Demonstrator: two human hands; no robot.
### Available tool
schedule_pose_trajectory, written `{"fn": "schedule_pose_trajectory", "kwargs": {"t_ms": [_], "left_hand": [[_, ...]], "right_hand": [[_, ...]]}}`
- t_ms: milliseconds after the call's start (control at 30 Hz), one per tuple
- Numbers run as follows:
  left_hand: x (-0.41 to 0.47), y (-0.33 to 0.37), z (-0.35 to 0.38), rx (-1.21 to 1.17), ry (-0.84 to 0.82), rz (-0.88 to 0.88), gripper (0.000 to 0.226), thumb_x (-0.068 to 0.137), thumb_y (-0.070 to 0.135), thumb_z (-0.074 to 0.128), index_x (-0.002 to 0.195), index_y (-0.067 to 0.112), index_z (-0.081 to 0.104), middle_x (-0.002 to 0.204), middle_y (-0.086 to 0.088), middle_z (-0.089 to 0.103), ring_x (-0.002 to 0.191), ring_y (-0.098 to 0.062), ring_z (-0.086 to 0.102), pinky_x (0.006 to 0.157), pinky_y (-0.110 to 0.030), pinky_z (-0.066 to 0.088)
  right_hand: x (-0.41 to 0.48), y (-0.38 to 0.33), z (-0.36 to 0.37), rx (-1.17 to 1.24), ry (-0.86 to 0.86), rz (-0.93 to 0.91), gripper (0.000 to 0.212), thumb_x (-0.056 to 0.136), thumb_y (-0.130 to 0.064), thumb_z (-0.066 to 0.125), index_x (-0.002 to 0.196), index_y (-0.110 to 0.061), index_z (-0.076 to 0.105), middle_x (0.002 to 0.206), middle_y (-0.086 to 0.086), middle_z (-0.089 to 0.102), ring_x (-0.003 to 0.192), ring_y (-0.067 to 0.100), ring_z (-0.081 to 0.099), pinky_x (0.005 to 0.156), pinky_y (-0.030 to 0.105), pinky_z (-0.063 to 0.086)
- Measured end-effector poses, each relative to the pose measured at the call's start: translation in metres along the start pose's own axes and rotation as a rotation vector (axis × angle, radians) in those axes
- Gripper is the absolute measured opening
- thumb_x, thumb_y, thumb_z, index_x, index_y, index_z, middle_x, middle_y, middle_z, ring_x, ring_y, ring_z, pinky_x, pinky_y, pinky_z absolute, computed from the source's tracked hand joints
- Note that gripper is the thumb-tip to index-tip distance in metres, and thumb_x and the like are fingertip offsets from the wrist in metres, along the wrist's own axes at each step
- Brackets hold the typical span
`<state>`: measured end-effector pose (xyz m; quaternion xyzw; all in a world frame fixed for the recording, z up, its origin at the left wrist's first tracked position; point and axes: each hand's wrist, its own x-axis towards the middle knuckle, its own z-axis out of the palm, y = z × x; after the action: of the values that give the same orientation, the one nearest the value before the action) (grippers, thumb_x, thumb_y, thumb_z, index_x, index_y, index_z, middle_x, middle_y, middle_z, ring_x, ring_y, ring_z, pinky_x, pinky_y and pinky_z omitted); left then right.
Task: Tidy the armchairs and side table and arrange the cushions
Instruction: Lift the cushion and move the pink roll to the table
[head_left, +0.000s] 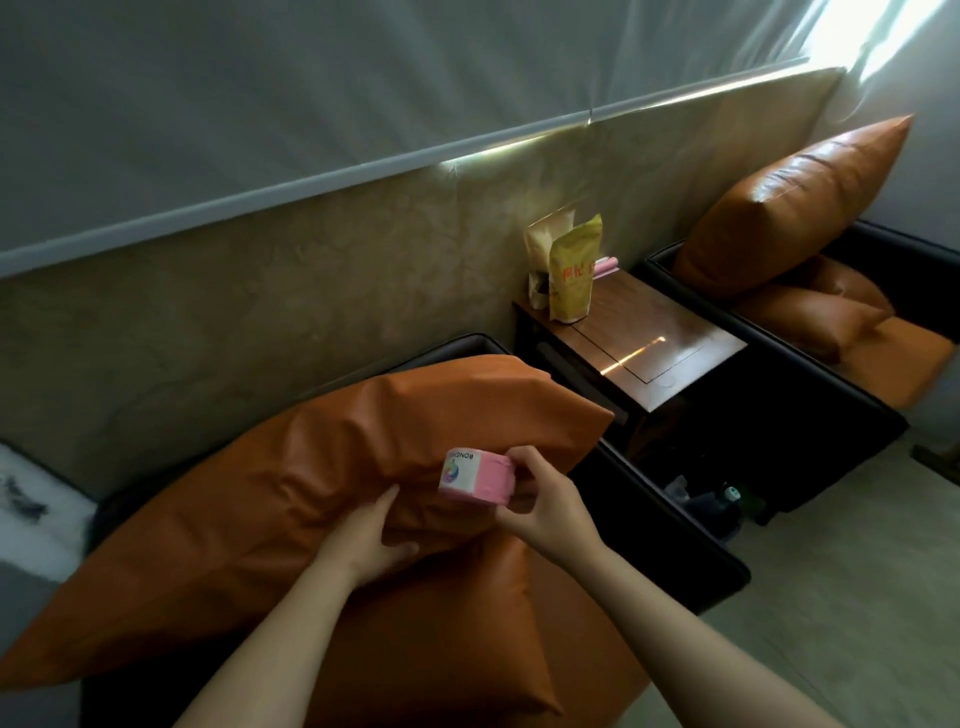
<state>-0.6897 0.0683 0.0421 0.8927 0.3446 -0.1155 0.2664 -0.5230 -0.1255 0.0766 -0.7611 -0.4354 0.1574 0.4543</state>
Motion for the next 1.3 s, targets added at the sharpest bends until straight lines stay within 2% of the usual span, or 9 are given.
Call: {"fn": "schedule_pose_trajectory", "kwargs": {"t_ms": [133,267,433,600,700,867,1067,1233,1300], "left_hand": [[-0.006,0.065,-0.031,-0.026,0.109,0.088,0.092,0.069,0.046,0.079,0.146,0.029,0.032,0.141,0.003,0.051,0.129,-0.018,0.048,0.101,-0.032,0.043],[-0.013,0.141,-0.052,0.002,0.196,0.242,0.091,0.062,0.047,0.083,0.14,0.03,0.04,0.137,0.007,0.053,0.125,-0.015,0.051,0.099,-0.033,0.044],[-0.012,0.227,-0.067,-0.027,0.297,0.406,0.069,0.058,0.05,0.083,0.12,0.039,0.054,0.114,0.018,0.062,0.104,-0.005,0.059,0.085,-0.032,0.051],[-0.004,0.318,-0.056,-0.156,0.311,0.551,0.053,0.059,0.041,0.085,0.104,0.034,0.057,0.095,0.017,0.066,0.087,-0.004,0.063,0.078,-0.032,0.053],[0.004,0.364,-0.04,-0.217,0.328,0.632,0.053,0.057,0.054,0.081,0.1,0.032,0.057,0.093,0.014,0.067,0.087,-0.002,0.063,0.075,-0.034,0.055],[0.016,0.416,-0.023,-0.146,0.37,0.714,0.054,0.062,0.051,0.079,0.103,0.028,0.052,0.097,0.011,0.063,0.085,-0.008,0.063,0.071,-0.034,0.054],[0.051,0.441,-0.023,-0.132,0.351,0.758,0.052,0.068,0.05,0.076,0.105,0.025,0.048,0.101,0.006,0.062,0.088,-0.012,0.063,0.073,-0.036,0.056],[0.099,0.458,-0.041,-0.241,0.357,0.766,0.053,0.07,0.041,0.079,0.111,0.023,0.051,0.101,0.005,0.057,0.091,-0.012,0.062,0.075,-0.038,0.056],[0.119,0.464,-0.046,-0.327,0.357,0.764,0.059,0.07,0.038,0.081,0.118,0.024,0.051,0.107,0.005,0.055,0.097,-0.01,0.061,0.079,-0.034,0.056]], "right_hand": [[-0.002,-0.002,-0.028,-0.035,-0.054,-0.064,0.05,0.075,-0.036,0.075,0.117,-0.03,0.049,0.113,-0.013,0.06,0.097,0.002,0.062,0.078,0.024,0.058],[-0.003,-0.004,-0.075,-0.034,-0.035,-0.127,0.053,0.075,-0.037,0.073,0.122,-0.027,0.049,0.116,-0.01,0.06,0.094,0.005,0.064,0.076,0.026,0.058],[-0.011,0.001,-0.158,0.032,0.043,-0.124,0.05,0.077,-0.024,0.074,0.121,-0.024,0.05,0.113,-0.007,0.062,0.089,0.006,0.067,0.075,0.029,0.059],[-0.025,0.025,-0.238,0.063,0.157,-0.051,0.049,0.077,-0.016,0.071,0.117,-0.033,0.048,0.109,-0.008,0.064,0.089,0.006,0.067,0.075,0.027,0.057],[-0.032,0.051,-0.275,0.043,0.217,0.012,0.056,0.075,-0.018,0.07,0.125,-0.024,0.048,0.114,-0.006,0.061,0.096,0.005,0.063,0.081,0.032,0.057],[-0.039,0.077,-0.314,0.045,0.218,0.076,0.076,0.067,-0.054,0.071,0.132,-0.027,0.043,0.115,-0.007,0.058,0.098,0.007,0.062,0.084,0.028,0.055],[-0.003,0.091,-0.33,0.163,0.21,0.172,0.051,0.083,-0.045,0.07,0.125,-0.026,0.051,0.108,-0.005,0.064,0.097,0.004,0.063,0.088,0.023,0.052],[0.054,0.102,-0.346,0.197,0.238,0.2,0.054,0.078,-0.042,0.075,0.124,-0.024,0.052,0.108,-0.006,0.064,0.097,0.003,0.062,0.081,0.014,0.049],[0.079,0.108,-0.354,0.22,0.244,0.21,0.059,0.077,-0.041,0.077,0.126,-0.022,0.052,0.112,-0.005,0.062,0.101,0.006,0.06,0.085,0.018,0.05]]}}
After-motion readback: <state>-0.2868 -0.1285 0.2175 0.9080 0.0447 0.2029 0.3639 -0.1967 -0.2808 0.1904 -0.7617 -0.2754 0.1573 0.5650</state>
